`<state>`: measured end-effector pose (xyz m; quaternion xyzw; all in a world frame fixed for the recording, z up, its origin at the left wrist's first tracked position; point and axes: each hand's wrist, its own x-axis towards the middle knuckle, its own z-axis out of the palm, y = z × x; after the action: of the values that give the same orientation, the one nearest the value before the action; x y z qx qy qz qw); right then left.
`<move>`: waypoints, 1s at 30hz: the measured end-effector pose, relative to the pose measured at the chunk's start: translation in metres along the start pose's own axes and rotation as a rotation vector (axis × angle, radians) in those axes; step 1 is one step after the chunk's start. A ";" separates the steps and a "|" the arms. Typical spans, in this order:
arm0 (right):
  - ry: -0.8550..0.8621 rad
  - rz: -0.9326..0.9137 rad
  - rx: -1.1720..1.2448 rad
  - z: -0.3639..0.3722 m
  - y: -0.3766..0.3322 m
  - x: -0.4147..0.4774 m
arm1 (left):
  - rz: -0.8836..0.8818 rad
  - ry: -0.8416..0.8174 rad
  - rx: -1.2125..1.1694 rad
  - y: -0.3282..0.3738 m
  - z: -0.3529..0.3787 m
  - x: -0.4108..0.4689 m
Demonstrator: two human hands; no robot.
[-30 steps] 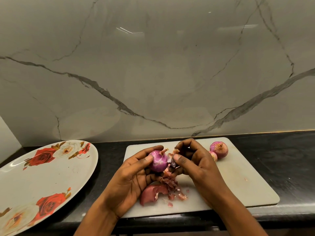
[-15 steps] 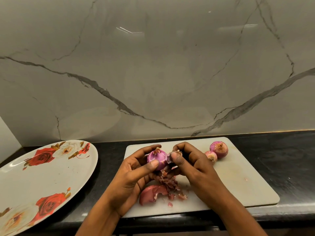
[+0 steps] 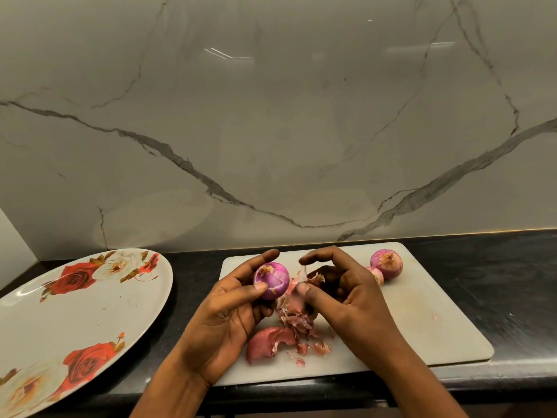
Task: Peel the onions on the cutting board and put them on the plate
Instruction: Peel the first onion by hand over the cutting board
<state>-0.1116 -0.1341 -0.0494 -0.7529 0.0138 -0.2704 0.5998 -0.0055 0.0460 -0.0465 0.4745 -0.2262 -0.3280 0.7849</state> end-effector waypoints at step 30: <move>0.107 -0.025 -0.138 0.002 0.010 0.002 | 0.030 0.014 0.209 -0.005 0.008 0.000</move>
<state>-0.1062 -0.1357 -0.0582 -0.7770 0.0548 -0.3161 0.5416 -0.0125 0.0396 -0.0474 0.5527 -0.2607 -0.2876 0.7375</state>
